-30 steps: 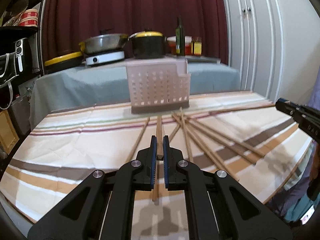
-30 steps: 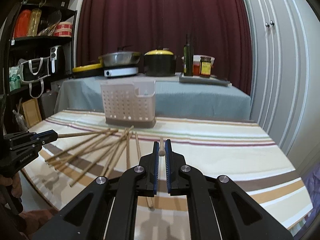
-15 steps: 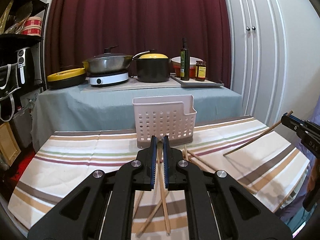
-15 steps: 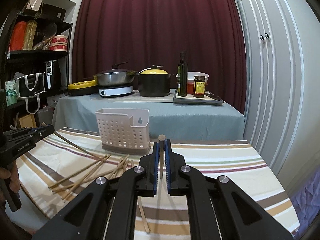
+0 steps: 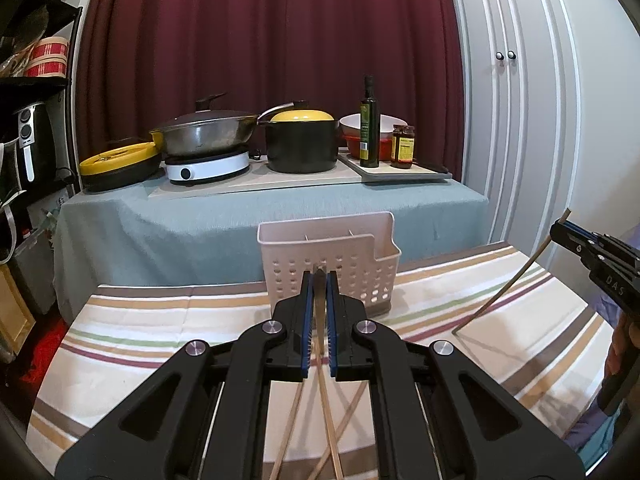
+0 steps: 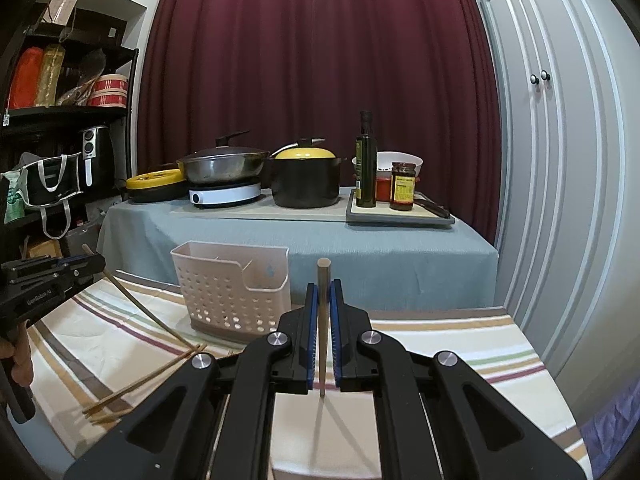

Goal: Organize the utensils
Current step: 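Lift the chopsticks upright and carry both tools over the white caddy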

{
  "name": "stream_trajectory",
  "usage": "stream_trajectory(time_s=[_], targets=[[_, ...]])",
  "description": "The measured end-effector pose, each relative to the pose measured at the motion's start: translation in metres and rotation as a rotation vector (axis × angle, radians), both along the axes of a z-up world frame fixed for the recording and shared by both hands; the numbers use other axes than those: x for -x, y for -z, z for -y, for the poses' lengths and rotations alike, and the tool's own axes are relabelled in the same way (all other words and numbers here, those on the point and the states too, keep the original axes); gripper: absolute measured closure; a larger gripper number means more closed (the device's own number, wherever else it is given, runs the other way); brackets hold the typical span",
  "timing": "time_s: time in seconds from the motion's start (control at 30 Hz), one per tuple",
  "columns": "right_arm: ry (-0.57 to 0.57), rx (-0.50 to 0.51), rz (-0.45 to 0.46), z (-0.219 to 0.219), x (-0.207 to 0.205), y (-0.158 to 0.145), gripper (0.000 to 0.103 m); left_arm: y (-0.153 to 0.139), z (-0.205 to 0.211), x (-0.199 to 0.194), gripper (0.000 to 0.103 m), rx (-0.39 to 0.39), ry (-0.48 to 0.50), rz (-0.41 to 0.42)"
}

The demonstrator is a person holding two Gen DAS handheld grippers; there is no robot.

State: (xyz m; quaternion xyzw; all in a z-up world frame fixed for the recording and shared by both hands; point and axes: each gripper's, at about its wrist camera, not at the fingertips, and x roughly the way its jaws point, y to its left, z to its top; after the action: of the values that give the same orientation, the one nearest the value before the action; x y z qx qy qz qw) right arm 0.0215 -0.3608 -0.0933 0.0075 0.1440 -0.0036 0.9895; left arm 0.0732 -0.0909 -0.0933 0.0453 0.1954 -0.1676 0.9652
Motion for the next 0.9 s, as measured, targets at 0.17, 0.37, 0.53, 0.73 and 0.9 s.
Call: stream_trajectory(time_s=[0.17,0.37,0.53,0.73,0.9], targets=[[0.001,0.000,0.012,0.002,-0.013,-0.004,0.096,-0.006,0.001,-0.017,0.096,0.011,-0.012,0.000],[0.003,-0.016,0.011,0.003,-0.023,-0.008,0.096,-0.012,-0.002,-0.028,0.096,0.044,-0.007,-0.004],[-0.012,-0.032,0.024,0.000,-0.026,-0.020,0.096,-0.033,-0.005,-0.026,0.096,0.064,0.012,0.040],[-0.053,-0.029,0.077,-0.011,-0.028,-0.045,0.096,-0.069,-0.014,-0.025,0.096,0.103,0.035,0.094],[-0.100,-0.042,0.138,-0.018,-0.038,-0.071,0.096,-0.098,-0.020,-0.035,0.096,0.116,0.035,0.152]])
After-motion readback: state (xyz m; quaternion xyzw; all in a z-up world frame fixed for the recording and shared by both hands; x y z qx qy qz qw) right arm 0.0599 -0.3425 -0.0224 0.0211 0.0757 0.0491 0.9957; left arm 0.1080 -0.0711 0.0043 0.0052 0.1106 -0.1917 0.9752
